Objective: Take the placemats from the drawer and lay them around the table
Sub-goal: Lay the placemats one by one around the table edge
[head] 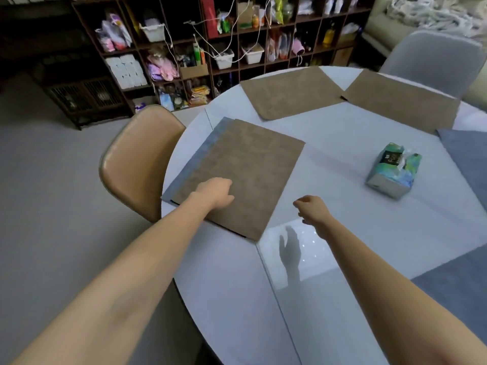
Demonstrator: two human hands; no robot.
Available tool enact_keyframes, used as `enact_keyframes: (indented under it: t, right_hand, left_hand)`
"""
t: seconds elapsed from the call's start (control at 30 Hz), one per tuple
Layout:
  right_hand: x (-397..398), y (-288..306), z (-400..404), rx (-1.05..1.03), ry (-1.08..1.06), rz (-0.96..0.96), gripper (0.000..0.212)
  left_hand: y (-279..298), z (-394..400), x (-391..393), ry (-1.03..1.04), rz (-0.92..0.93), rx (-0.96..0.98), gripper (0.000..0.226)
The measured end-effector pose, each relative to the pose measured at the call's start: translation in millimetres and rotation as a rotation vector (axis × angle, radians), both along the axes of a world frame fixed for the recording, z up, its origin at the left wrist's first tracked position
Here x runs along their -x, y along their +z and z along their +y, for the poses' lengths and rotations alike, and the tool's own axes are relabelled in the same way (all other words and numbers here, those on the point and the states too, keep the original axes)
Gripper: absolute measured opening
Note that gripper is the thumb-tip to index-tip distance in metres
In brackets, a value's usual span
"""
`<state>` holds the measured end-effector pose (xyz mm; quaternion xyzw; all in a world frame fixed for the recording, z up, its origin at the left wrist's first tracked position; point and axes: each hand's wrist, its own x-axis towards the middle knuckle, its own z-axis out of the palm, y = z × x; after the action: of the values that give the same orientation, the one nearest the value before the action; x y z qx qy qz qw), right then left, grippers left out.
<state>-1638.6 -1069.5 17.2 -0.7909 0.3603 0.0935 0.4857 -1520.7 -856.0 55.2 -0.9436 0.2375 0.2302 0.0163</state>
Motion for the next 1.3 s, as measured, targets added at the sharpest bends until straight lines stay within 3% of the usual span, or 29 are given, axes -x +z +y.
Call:
enact_keyframes:
  t: [0.07, 0.2, 0.33, 0.47, 0.57, 0.73, 0.83, 1.03, 1.17, 1.3]
  right_hand:
    - [-26, -21, 14, -0.092, -0.161, 0.051, 0.042]
    - [-66, -44, 49, -0.207, -0.33, 0.148, 0.044]
    - [-90, -56, 63, -0.145, -0.426, 0.22, 0.05]
    - [-95, -57, 65, -0.057, -0.435, 0.288, 0.024]
    - [-100, -54, 80, 0.123, -0.327, 0.203, 0.024]
    - [-87, -49, 93, 0.2, -0.259, 0.055, 0.033]
    - [-74, -43, 83, 0.31, -0.219, 0.051, 0.029]
    - [-19, -22, 35, 0.501, -0.059, 0.167, 0.032]
    - [27, -16, 17, 0.571, 0.0, 0.237, 0.042]
    - [68, -20, 10, 0.612, 0.058, 0.205, 0.036]
  left_hand:
    - [-19, 9, -36, 0.046, 0.027, 0.043, 0.046]
    - [-53, 27, -86, 0.133, 0.091, 0.099, 0.048]
    - [-78, 46, -122, 0.281, 0.164, 0.084, 0.059]
    - [-90, 54, -138, 0.412, 0.175, 0.11, 0.066]
    - [-93, 58, -143, 0.505, 0.161, 0.173, 0.071]
    - [-93, 61, -148, 0.53, 0.321, 0.452, 0.035]
    - [-73, 52, -125, 0.427, 0.399, 0.539, 0.033]
    - [-49, 24, -10, 0.125, 0.64, 0.313, 0.034]
    - [-50, 3, 86, 0.118, 0.986, 0.253, 0.037]
    - [-49, -18, 140, 0.113, 1.033, 0.176, 0.041]
